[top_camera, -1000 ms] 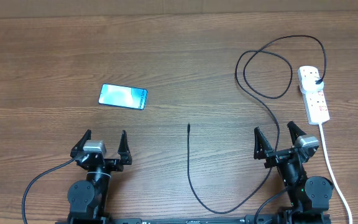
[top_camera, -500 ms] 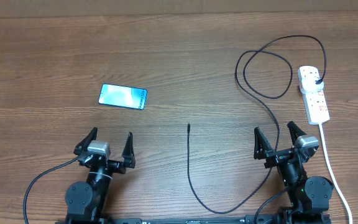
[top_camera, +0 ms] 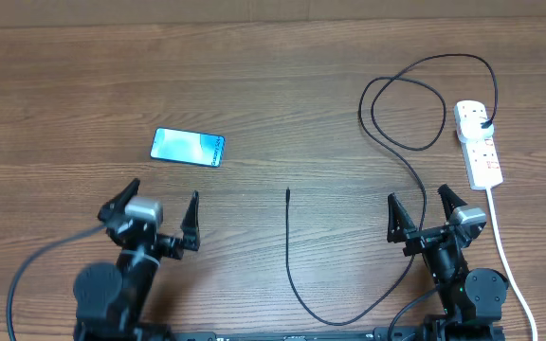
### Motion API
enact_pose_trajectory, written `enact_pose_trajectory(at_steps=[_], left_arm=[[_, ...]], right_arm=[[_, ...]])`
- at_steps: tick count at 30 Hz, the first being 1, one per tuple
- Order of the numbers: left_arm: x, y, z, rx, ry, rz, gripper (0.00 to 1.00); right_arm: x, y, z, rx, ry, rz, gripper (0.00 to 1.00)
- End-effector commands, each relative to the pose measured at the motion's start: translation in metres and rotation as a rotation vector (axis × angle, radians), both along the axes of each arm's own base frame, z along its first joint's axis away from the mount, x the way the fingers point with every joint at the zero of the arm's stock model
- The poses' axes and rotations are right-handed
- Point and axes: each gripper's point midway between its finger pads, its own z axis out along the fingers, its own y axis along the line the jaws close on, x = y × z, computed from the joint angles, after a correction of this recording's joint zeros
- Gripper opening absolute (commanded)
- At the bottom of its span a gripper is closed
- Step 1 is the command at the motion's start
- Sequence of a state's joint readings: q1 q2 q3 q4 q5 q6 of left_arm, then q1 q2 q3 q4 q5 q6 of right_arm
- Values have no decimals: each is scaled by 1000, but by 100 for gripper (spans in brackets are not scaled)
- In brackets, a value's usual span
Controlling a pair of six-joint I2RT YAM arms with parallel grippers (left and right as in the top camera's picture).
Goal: Plug charger to phone and switch on socket
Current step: 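Raise the left arm and move the left gripper above the phone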
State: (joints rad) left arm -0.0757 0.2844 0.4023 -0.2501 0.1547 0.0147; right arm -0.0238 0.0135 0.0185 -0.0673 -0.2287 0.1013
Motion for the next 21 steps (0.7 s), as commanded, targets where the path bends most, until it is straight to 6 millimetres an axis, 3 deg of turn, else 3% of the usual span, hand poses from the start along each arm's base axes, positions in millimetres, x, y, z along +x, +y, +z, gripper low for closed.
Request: enact_pose_trajectory(at_steps=[1,8,15,21], left_arm=[[15,-3,19,36,57,-19,100],[52,-5,36,67,282,-26,99],[96,8,51,103,538,67,100],[124,4,59,115,675,55,99]], right_arm=[[0,0,-2,3,-4,-1,100],[0,0,-2,3,-4,-1,100],[0,0,-2,3,-4,-1,100],[0,0,-2,3,-4,-1,100]])
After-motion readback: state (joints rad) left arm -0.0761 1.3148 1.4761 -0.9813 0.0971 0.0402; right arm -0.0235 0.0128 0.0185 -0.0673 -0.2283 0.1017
